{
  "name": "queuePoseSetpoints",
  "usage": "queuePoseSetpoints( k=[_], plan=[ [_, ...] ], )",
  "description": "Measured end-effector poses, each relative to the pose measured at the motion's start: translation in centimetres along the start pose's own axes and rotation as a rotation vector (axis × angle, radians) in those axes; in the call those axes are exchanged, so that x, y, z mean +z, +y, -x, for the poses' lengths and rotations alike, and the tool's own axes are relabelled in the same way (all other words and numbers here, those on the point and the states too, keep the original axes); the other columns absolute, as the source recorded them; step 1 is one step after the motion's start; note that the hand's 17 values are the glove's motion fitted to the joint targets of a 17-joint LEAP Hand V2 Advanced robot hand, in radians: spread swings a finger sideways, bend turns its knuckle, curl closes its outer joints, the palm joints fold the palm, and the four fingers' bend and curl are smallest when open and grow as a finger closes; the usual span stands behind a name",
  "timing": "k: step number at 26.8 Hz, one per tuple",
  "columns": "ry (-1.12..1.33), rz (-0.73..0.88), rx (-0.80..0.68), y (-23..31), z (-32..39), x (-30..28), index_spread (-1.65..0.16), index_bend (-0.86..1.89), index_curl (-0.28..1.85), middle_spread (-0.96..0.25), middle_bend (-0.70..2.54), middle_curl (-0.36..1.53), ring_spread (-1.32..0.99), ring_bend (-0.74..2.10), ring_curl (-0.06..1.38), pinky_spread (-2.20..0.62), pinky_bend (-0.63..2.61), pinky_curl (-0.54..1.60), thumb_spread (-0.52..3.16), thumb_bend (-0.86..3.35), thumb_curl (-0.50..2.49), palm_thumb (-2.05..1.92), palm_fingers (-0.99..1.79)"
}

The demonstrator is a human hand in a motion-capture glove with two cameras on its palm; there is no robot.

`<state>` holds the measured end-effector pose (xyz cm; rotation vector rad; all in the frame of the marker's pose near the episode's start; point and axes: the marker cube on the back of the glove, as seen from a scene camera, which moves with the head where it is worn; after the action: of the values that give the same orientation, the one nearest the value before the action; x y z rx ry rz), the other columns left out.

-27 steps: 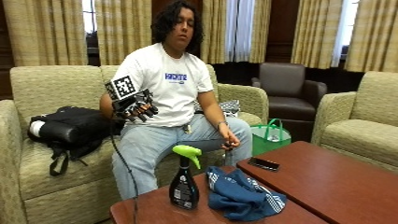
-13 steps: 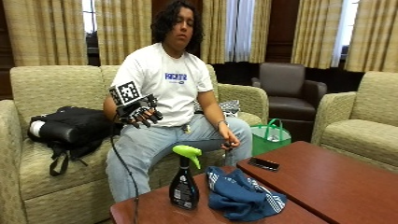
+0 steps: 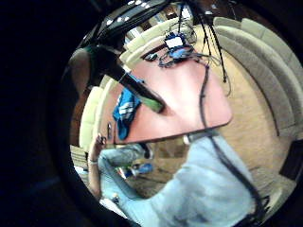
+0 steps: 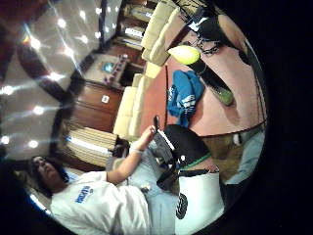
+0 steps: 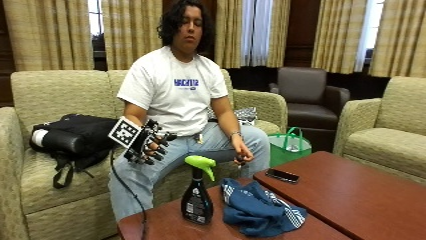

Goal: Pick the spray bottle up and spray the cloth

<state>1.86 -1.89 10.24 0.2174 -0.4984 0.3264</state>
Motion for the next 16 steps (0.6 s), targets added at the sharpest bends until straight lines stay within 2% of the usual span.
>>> queuePoseSetpoints(
  k=[4,9,13,16],
  plan=[
    [-0.061,-0.044,-0.037,0.0,-1.8,2.3,-0.39,0.14,0.26,-0.15,0.21,0.31,-0.15,0.43,0.30,0.14,0.26,0.29,1.01,0.02,0.26,0.58,0.70],
    [-0.097,-0.063,0.067,-0.9,-2.6,4.8,-0.38,0.13,0.26,-0.15,0.21,0.33,-0.15,0.44,0.31,0.12,0.26,0.30,1.02,0.02,0.28,0.64,0.73],
    [-0.174,-0.048,0.214,-1.9,-3.1,6.5,-0.38,0.12,0.26,-0.16,0.22,0.34,-0.15,0.44,0.32,0.11,0.25,0.31,1.02,0.02,0.29,0.68,0.74],
    [-0.226,-0.049,0.256,-2.7,-3.8,7.8,-0.37,0.12,0.26,-0.17,0.24,0.35,-0.17,0.44,0.32,0.09,0.23,0.31,1.01,0.02,0.30,0.73,0.78]
  ],
)
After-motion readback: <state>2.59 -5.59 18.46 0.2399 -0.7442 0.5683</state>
